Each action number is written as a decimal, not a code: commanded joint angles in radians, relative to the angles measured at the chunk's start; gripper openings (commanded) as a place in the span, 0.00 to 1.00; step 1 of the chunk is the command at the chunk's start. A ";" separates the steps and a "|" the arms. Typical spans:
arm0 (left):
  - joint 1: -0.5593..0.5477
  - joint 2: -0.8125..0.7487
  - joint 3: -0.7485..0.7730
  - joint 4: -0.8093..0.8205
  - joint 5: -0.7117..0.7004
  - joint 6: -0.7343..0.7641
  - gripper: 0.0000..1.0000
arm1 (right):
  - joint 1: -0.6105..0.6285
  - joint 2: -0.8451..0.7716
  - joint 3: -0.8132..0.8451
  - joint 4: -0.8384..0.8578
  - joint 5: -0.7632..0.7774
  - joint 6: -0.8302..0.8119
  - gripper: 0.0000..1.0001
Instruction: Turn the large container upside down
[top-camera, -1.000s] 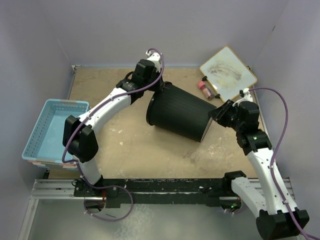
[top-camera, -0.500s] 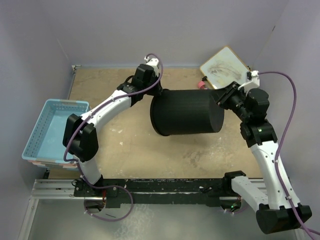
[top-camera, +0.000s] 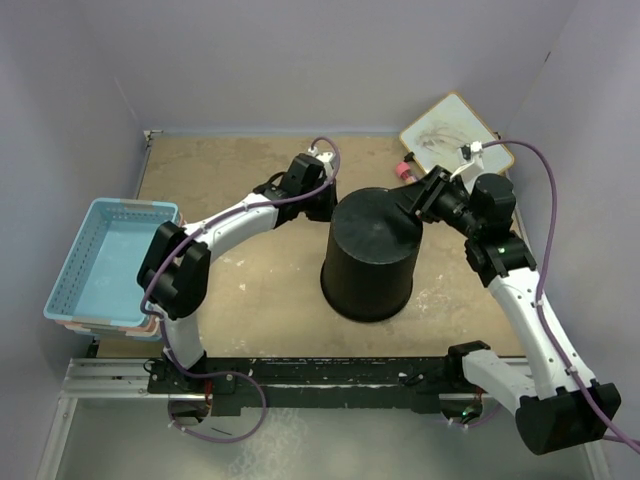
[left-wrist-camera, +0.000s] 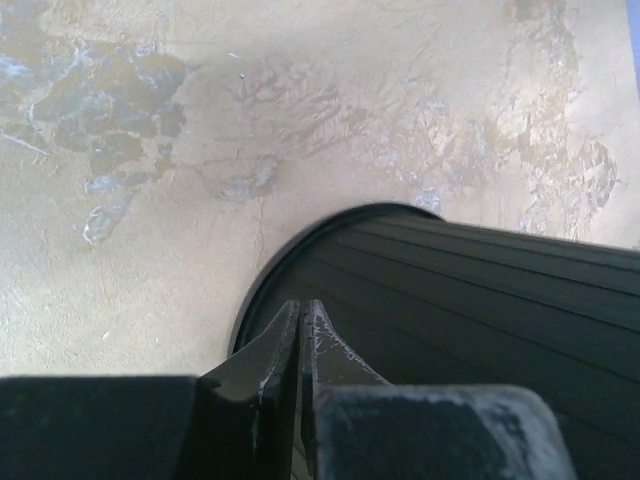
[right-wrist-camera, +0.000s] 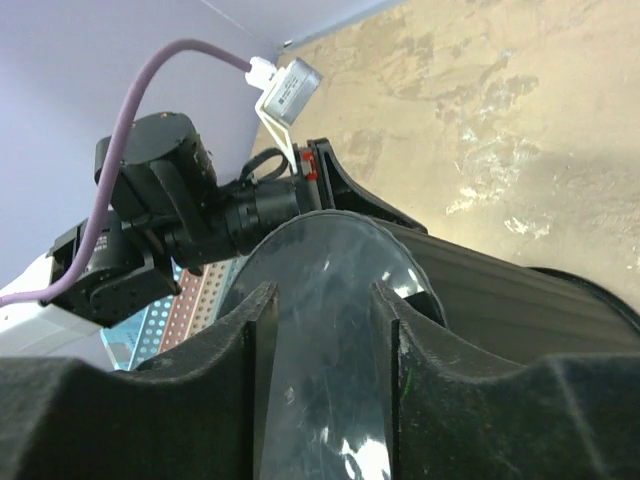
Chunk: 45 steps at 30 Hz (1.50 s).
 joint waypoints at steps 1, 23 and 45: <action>0.005 -0.014 -0.016 0.085 0.030 -0.046 0.00 | 0.014 -0.016 -0.007 0.055 -0.036 0.019 0.49; 0.031 -0.501 -0.274 -0.324 -0.157 0.107 0.30 | 0.015 -0.071 0.275 -0.404 0.615 -0.378 0.93; -0.209 -0.315 -0.248 0.080 0.031 0.136 0.53 | 0.015 -0.132 0.278 -0.406 0.645 -0.405 0.95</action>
